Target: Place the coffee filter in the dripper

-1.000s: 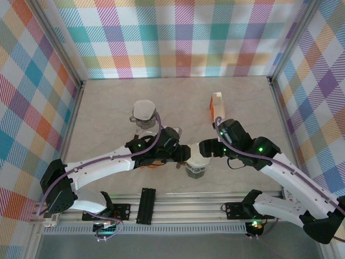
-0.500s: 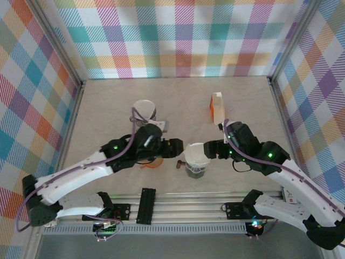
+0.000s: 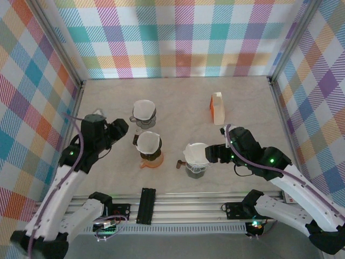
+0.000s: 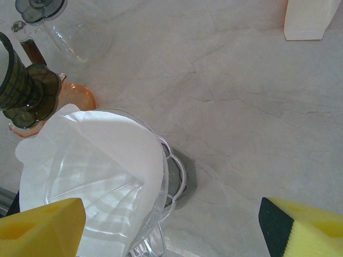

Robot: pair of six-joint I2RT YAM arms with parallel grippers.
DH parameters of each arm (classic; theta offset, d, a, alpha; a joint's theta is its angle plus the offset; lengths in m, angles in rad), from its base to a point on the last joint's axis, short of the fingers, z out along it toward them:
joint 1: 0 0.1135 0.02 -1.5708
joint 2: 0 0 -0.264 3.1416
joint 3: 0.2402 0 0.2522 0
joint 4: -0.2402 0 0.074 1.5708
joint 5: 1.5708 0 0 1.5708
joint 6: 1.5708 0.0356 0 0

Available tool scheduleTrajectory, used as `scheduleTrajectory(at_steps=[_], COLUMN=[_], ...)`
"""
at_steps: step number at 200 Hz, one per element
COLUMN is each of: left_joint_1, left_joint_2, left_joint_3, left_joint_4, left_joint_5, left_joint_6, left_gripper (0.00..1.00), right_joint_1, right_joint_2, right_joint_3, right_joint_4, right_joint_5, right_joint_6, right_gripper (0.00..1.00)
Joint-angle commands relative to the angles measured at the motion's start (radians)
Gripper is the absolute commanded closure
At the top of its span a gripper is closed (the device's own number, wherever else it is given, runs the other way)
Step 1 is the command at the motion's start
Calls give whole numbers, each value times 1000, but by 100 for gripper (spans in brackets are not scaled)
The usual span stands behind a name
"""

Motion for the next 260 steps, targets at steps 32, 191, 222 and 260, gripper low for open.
scheduleTrajectory(at_steps=[32, 191, 222, 260], left_joint_1=[234, 204, 167, 120], left_joint_2=[296, 857, 885, 910], left_joint_3=[-148, -108, -93, -76], left_joint_4=[405, 872, 885, 906], left_joint_5=[172, 381, 396, 418], left_joint_6=[-111, -278, -281, -295], left_gripper=[65, 100, 100, 100], right_joint_1=[-4, -4, -3, -4], right_joint_2=[-34, 83, 84, 75], right_joint_3=[18, 163, 162, 138], right_joint_4=[-15, -58, -59, -50], right_joint_5=[-18, 25, 29, 34], right_joint_6=[-6, -19, -8, 12], right_gripper=[14, 14, 14, 14])
